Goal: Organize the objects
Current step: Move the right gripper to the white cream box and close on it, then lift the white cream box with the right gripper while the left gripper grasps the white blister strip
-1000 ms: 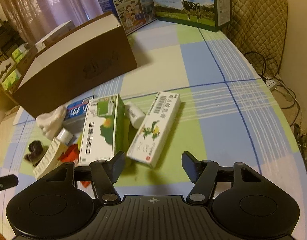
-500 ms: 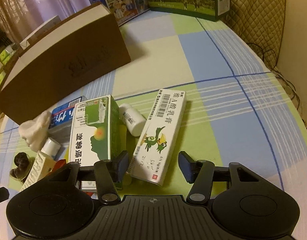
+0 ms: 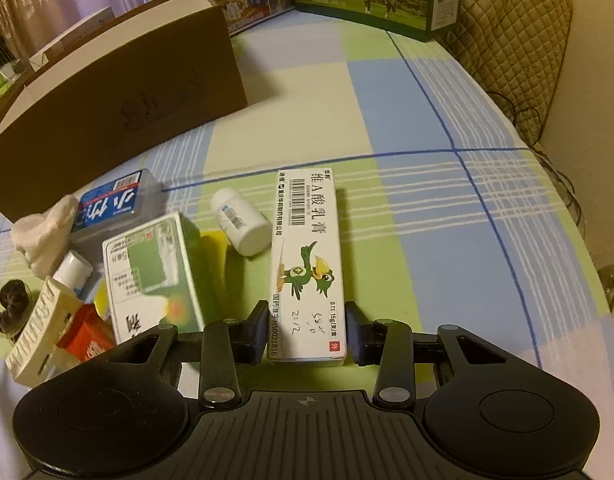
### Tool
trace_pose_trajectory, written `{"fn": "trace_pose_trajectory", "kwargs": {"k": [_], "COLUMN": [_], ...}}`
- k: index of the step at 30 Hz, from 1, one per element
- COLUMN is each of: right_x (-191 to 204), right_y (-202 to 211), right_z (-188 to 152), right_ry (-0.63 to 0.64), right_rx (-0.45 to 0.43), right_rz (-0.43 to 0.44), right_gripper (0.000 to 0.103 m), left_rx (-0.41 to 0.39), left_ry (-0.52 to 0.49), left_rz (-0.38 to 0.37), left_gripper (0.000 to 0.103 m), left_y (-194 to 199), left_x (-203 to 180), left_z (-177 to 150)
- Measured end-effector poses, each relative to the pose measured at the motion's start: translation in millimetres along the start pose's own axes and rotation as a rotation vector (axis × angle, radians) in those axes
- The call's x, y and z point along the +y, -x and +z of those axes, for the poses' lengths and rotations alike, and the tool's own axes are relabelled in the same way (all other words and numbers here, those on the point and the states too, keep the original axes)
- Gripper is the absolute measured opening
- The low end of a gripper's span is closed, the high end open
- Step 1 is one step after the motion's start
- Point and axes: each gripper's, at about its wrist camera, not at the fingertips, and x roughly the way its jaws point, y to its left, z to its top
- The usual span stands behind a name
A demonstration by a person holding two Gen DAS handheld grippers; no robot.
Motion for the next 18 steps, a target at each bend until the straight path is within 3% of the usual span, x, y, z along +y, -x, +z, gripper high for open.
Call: {"fn": "trace_pose_trajectory", "kwargs": {"k": [7, 18], "right_x": [-11.0, -38.4], "right_y": [12.4, 43.7], "right_z": [-13.2, -48.7], "right_ry": [-0.014, -0.072], "right_rx": [0.015, 0.042], "right_rz": [-0.02, -0.008], "right_gripper": [0.036, 0.036], "left_rx": [0.001, -0.017], "left_ry": [-0.056, -0.209], "left_rz": [-0.044, -0.129], "left_gripper": [0.101, 0.087], "left_y": [-6.2, -18.9], "left_x": [-12.1, -38.0], "left_z": [0.7, 0.2]}}
